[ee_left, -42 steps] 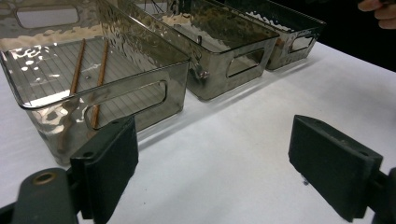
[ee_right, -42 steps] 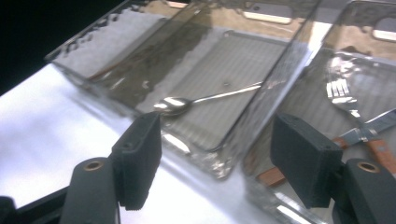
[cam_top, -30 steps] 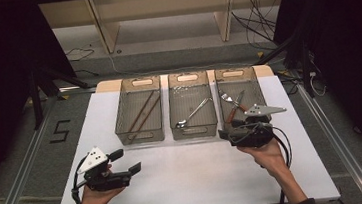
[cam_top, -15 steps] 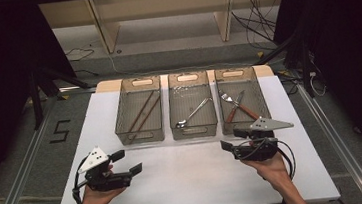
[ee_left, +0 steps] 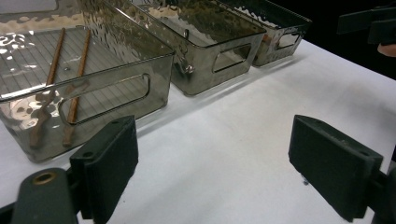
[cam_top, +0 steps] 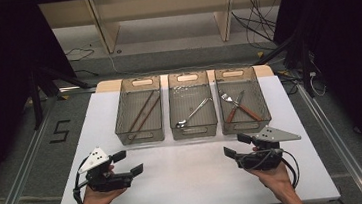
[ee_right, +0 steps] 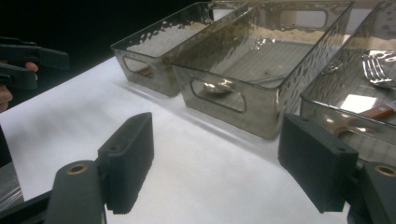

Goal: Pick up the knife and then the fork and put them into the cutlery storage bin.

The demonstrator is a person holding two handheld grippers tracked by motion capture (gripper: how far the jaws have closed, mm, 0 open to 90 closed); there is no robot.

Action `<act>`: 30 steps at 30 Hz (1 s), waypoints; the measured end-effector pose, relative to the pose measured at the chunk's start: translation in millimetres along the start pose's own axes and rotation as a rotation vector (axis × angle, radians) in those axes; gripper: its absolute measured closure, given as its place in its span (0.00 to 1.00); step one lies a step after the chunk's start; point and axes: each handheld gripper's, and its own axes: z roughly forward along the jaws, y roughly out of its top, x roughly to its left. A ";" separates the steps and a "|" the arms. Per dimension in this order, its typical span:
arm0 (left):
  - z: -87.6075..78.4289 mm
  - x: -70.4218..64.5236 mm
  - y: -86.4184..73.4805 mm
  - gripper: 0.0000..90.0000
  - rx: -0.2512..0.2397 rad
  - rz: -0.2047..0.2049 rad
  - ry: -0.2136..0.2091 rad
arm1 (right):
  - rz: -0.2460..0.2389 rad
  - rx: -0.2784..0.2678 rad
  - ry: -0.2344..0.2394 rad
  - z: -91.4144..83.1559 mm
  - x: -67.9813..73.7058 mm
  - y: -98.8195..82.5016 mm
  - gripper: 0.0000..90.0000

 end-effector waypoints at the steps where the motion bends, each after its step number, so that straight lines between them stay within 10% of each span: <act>1: 0.1 -0.2 -0.1 0.17 -0.001 0.000 0.000 | 0.001 -0.002 0.000 -1.4 0.7 -1.4 0.31; 30: 0.9 -2.5 -1.0 0.17 0.003 -0.007 -0.024 | 0.010 -0.024 -0.015 -16.7 6.9 -22.3 0.27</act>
